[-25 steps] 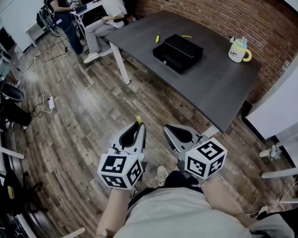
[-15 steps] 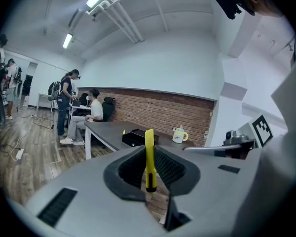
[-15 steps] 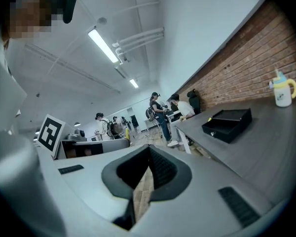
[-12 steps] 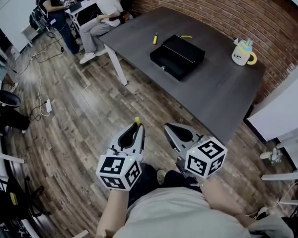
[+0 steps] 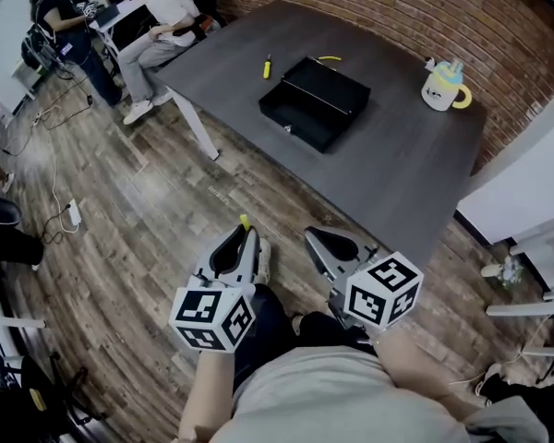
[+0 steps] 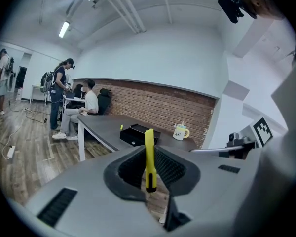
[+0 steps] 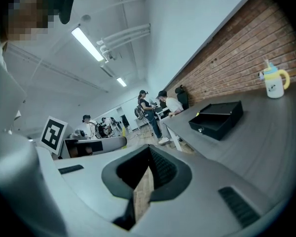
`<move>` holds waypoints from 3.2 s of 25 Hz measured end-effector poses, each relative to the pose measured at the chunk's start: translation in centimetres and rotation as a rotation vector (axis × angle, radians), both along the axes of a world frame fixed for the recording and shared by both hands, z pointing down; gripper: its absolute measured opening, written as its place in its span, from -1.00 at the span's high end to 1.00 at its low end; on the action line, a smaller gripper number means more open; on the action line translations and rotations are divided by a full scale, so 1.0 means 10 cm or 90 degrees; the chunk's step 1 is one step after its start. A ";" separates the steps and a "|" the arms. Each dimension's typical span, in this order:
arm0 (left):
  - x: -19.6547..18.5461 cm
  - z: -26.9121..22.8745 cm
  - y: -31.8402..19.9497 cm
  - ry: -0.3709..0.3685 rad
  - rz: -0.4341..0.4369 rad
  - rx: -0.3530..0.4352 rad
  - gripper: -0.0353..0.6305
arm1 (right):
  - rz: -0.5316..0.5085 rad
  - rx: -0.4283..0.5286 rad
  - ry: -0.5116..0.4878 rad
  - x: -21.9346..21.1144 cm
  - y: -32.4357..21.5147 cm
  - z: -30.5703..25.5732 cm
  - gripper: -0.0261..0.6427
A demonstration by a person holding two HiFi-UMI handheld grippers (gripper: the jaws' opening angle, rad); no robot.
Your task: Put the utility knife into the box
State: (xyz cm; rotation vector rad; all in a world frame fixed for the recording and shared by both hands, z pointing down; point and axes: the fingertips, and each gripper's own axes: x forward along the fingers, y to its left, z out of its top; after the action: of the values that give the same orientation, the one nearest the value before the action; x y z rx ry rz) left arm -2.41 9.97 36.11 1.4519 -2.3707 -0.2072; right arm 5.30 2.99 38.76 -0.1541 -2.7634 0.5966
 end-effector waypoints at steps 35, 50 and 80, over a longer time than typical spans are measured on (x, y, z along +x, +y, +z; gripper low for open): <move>-2.54 0.05 -2.02 -0.001 0.336 0.014 0.70 | 0.298 0.025 -0.003 -2.29 -1.55 0.01 0.90; -2.32 0.24 -2.24 0.040 0.406 -0.003 0.70 | 0.414 0.020 0.010 -1.81 -1.77 0.04 0.90; -1.92 0.64 -3.38 -0.361 0.706 -0.244 0.70 | 0.432 -0.019 0.003 -1.74 -2.89 0.20 0.90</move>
State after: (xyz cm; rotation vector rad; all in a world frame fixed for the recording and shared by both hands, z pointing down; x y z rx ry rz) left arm -21.64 -23.83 42.55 2.5224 -1.4048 0.9660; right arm -12.06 -25.94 40.74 0.8049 -2.7669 0.7837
